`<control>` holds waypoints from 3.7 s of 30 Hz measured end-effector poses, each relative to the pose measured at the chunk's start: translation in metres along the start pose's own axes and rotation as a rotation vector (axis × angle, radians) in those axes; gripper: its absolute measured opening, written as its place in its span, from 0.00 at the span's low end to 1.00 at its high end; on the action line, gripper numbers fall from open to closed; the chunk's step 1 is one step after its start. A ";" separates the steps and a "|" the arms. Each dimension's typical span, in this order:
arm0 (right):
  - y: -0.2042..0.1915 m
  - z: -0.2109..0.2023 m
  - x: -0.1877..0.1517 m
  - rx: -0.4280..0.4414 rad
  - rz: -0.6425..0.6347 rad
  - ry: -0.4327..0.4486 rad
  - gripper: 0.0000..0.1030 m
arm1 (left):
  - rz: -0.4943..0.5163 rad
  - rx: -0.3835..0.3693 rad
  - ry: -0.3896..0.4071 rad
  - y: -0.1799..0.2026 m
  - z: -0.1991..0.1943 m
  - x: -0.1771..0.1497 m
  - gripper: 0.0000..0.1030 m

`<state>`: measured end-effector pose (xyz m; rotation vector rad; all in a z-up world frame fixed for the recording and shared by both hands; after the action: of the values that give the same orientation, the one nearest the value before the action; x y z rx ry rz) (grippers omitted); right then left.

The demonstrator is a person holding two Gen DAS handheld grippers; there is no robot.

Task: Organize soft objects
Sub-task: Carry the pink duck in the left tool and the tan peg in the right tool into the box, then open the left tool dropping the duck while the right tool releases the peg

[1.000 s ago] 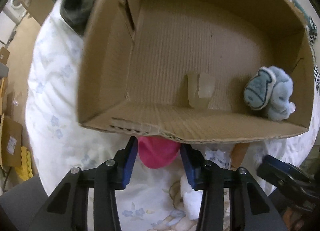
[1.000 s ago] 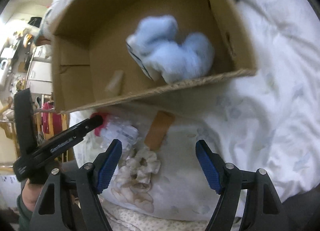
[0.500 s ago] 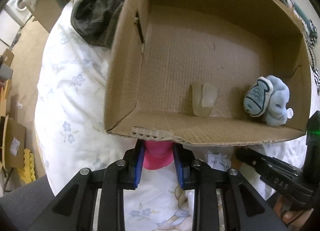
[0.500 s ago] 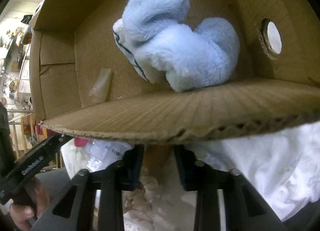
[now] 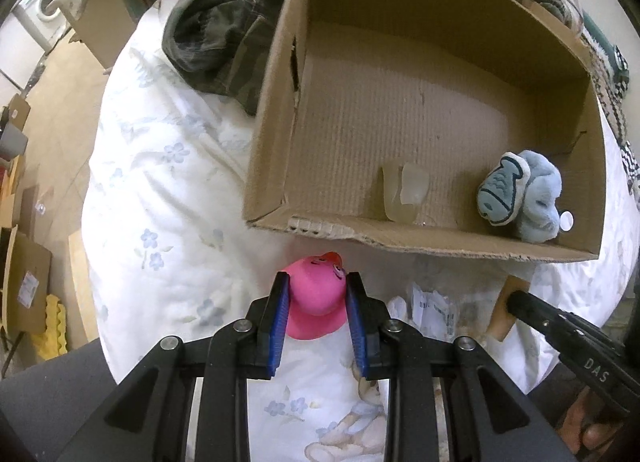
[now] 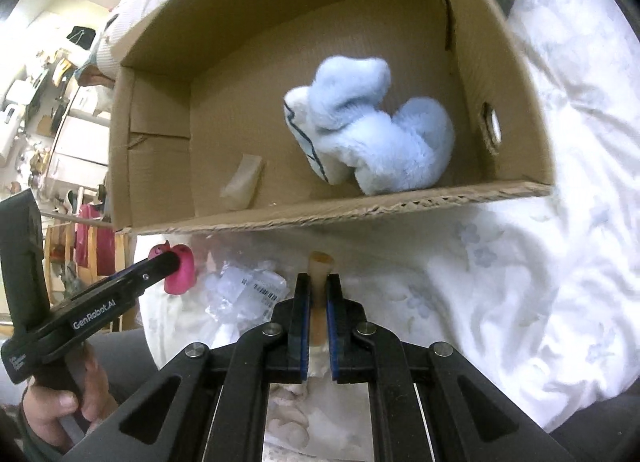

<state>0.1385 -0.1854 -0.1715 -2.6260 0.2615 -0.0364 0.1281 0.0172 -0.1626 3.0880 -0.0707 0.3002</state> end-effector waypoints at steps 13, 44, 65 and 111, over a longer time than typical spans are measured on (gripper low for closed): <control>-0.009 -0.047 -0.006 0.033 -0.053 0.100 0.09 | -0.003 -0.014 0.060 -0.014 -0.049 -0.012 0.24; -0.067 -0.125 0.069 0.250 -0.156 0.367 0.09 | 0.088 0.041 0.360 0.008 -0.094 0.088 0.24; -0.057 -0.049 0.081 0.139 -0.153 0.198 0.09 | 0.099 0.021 0.234 0.021 -0.037 0.086 0.24; -0.065 -0.052 0.079 0.140 -0.140 0.217 0.77 | 0.110 0.033 0.234 0.028 -0.039 0.078 0.62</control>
<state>0.2241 -0.1700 -0.0962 -2.4964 0.1421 -0.3754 0.1958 -0.0119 -0.1086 3.0612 -0.2297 0.6704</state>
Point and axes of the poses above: each gripper's, at about its wrist camera, not at the fingertips, and z roughly the way its jaws point, y to its right, x to its top, the point moved 7 cm from there along z, roughly the way its jaws point, and after that the axes turned 14 degrees about z, right-handed, at the moved point
